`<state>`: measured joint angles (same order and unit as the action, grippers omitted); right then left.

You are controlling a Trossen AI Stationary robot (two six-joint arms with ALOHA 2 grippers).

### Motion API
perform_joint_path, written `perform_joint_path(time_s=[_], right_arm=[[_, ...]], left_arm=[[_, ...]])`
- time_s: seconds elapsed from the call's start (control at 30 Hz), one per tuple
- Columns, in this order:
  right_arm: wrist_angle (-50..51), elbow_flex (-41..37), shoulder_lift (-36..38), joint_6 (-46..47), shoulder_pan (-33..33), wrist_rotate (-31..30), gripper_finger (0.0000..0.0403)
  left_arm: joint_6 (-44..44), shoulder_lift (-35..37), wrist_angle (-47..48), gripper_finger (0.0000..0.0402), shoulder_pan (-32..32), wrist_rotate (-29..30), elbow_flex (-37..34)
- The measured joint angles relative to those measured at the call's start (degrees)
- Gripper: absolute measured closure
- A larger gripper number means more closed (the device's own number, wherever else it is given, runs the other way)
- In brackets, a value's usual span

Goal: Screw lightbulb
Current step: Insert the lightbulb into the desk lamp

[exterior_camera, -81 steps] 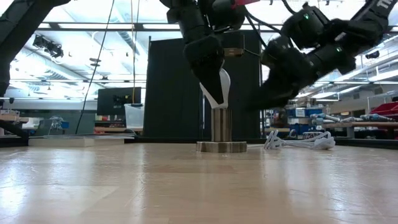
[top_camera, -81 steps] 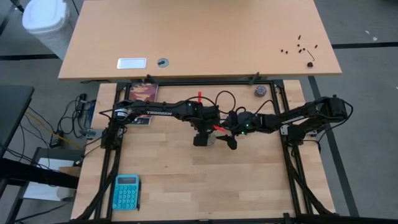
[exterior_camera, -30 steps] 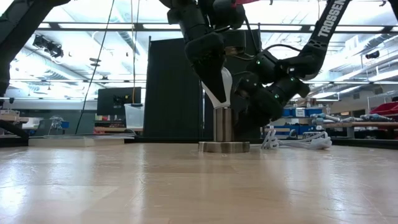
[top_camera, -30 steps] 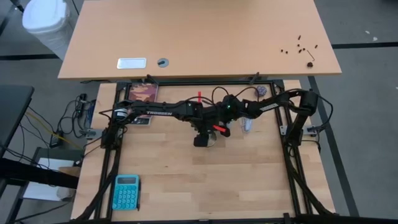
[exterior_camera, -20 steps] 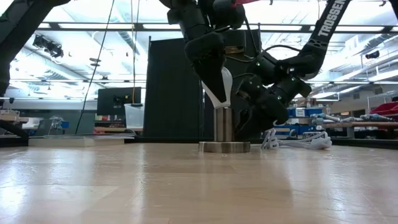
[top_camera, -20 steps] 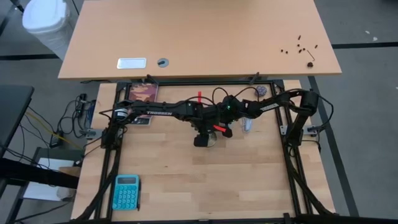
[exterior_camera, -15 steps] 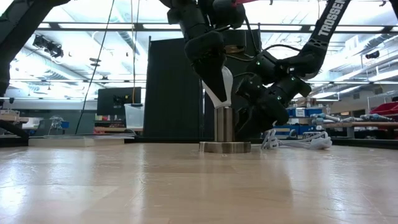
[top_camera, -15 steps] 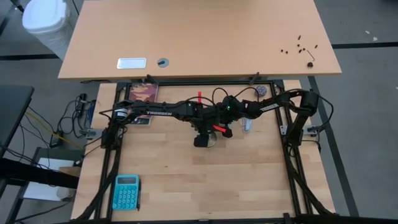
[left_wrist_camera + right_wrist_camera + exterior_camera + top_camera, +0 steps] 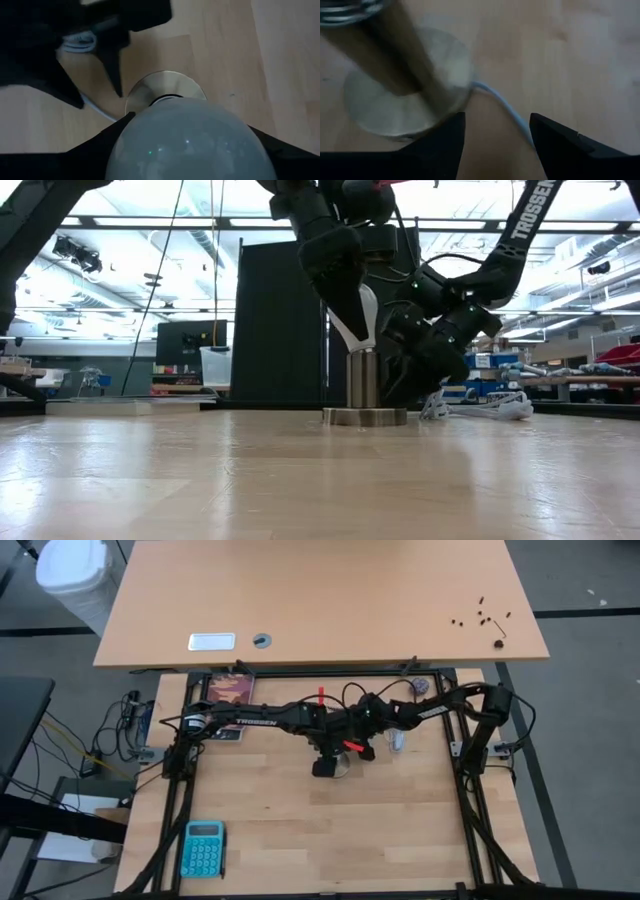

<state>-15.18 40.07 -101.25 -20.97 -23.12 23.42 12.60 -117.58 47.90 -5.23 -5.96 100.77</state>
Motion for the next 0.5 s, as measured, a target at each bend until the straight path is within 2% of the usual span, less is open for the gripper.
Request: perform_joint_path(time_s=[0.27, 0.5], right_arm=[[-0.65, 0.0, -0.38, -1.83, 1.27, -4.31, 0.0183], [-0.03, 0.0, -1.09, -0.45, 1.29, -4.45, 0.0203]], left_arm=[[0.08, -1.31, 0.94, 0.0142, 0.07, -0.14, 0.26], [-0.61, -1.42, 0.91, 0.0142, 0.07, -0.02, 0.26]])
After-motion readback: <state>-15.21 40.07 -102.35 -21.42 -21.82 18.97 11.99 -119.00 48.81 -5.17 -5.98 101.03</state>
